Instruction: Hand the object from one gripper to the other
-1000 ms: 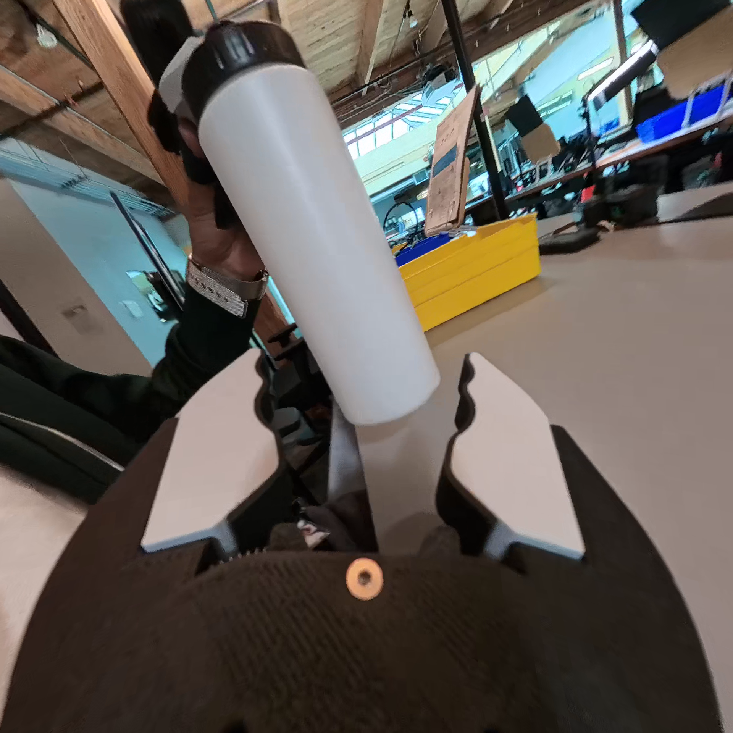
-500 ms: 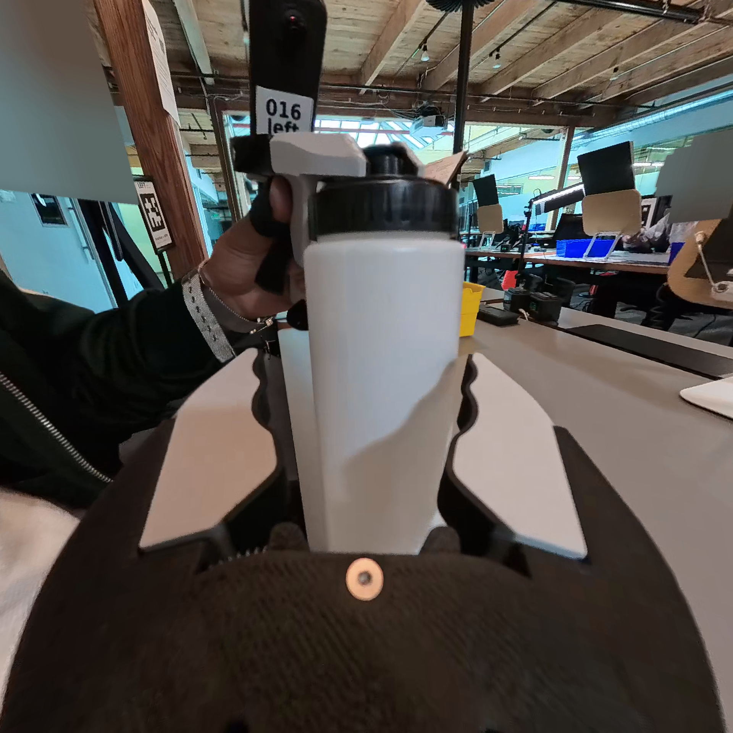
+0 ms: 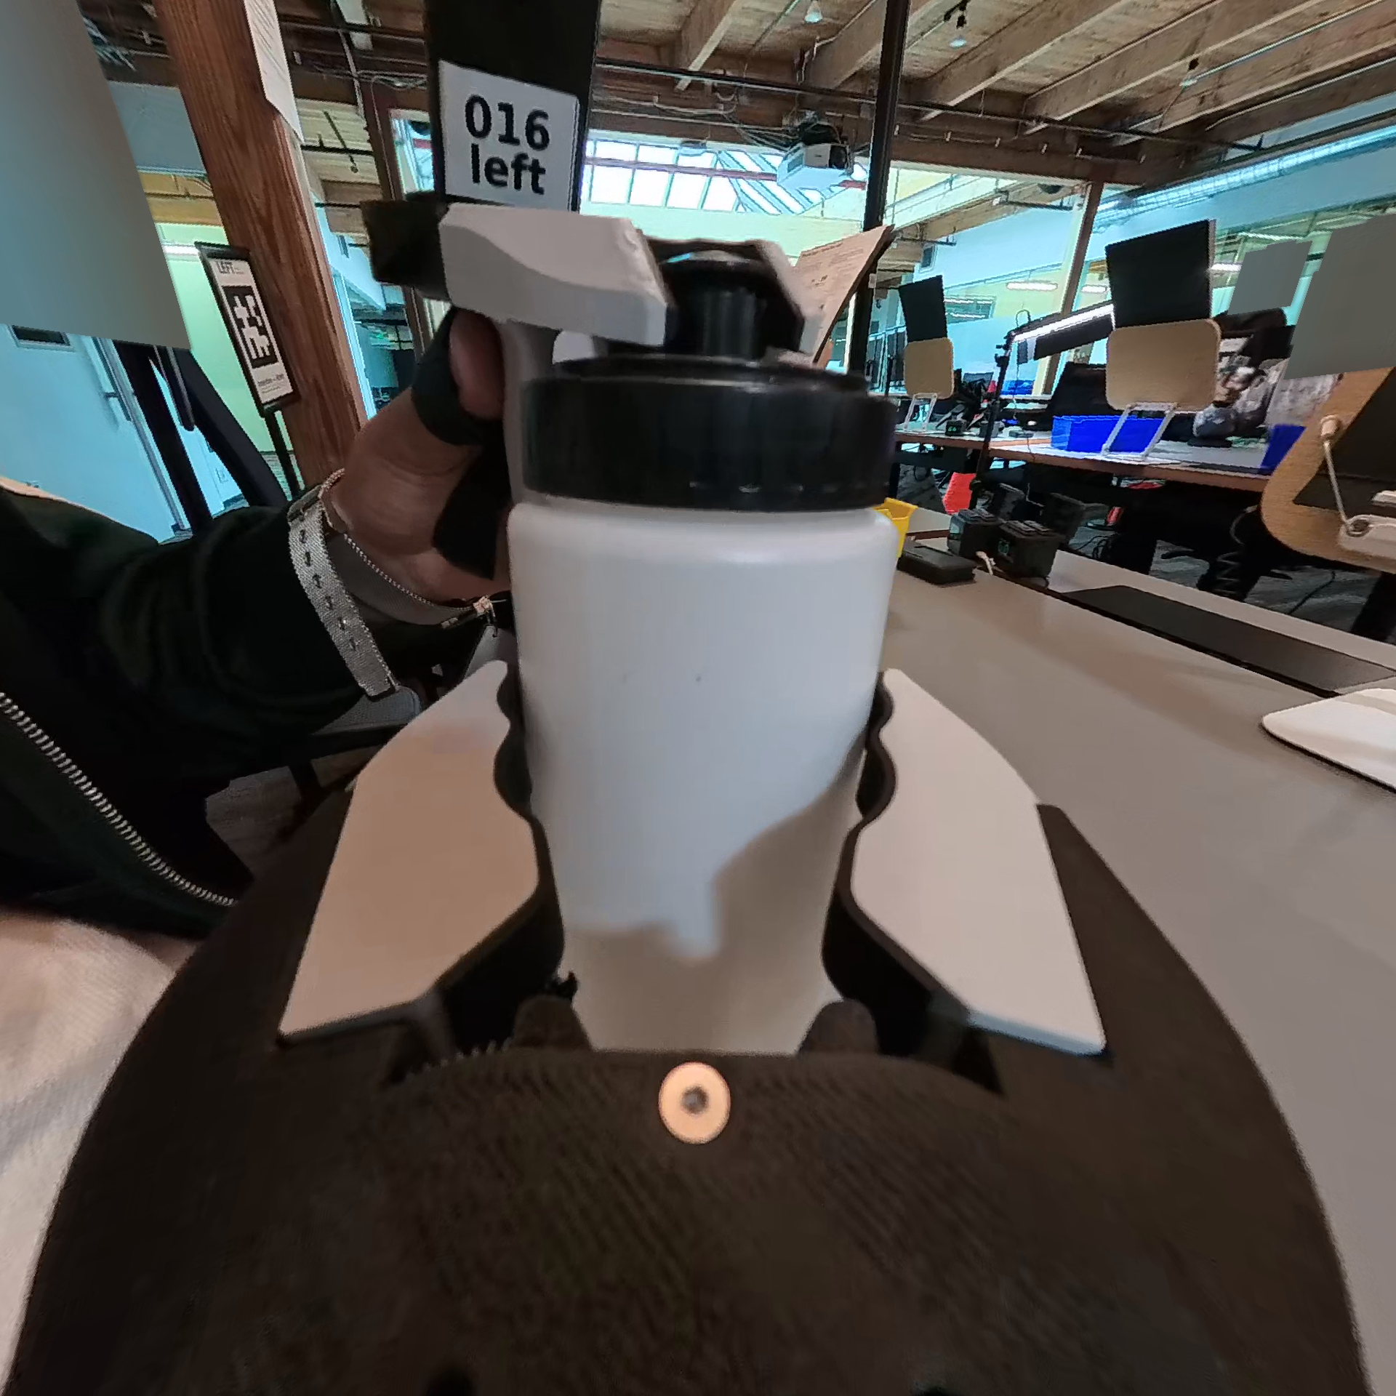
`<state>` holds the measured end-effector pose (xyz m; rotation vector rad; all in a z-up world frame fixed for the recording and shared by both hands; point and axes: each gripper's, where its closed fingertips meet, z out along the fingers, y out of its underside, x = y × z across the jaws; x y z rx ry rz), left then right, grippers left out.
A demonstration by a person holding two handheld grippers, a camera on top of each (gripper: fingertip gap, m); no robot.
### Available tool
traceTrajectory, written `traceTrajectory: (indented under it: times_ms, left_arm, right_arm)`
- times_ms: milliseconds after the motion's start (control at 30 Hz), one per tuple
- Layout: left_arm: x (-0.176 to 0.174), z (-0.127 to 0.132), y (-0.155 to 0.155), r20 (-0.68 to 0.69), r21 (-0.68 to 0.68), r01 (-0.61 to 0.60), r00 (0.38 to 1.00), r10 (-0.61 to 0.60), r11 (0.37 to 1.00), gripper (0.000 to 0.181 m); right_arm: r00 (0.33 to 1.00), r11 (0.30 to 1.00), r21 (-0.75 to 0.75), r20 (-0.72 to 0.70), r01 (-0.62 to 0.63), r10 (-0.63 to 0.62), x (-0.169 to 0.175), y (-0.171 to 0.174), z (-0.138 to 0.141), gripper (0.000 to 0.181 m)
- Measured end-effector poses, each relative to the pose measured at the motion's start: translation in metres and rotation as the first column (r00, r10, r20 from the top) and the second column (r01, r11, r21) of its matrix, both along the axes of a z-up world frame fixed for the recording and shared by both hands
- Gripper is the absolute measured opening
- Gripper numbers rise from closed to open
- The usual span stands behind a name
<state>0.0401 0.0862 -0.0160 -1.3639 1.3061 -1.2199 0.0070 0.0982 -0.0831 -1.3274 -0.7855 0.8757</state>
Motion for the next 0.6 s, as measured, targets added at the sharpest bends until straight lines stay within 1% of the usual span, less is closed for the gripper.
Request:
traceTrajectory:
  times_ms: [67,167,433,600]
  left_arm:
    - [0.0005,0.0001,-0.0016,-0.002,0.013,0.001,1.0,-0.001,1.0,0.023]
    - [0.002,0.0008,-0.005,0.002,0.022,0.004,1.0,-0.004,1.0,0.023]
    - [0.0017,0.0026,-0.007,0.005,0.034,0.006,1.0,-0.006,0.999,0.022]
    - [0.0017,0.0085,-0.0086,0.045,0.027,0.013,0.999,-0.015,1.0,0.022]
  right_arm:
    - [1.0,1.0,-0.008,0.003,-0.008,0.008,-0.0013,-0.0005,-0.0009,0.088]
    - [1.0,0.999,-0.028,0.02,-0.015,0.016,-0.0052,-0.0005,-0.0059,0.093]
    - [1.0,0.999,-0.031,0.025,-0.014,0.015,-0.0062,-0.0022,-0.0049,0.093]
    - [1.0,0.999,-0.032,0.015,-0.015,0.016,-0.0057,-0.004,0.0003,0.092]
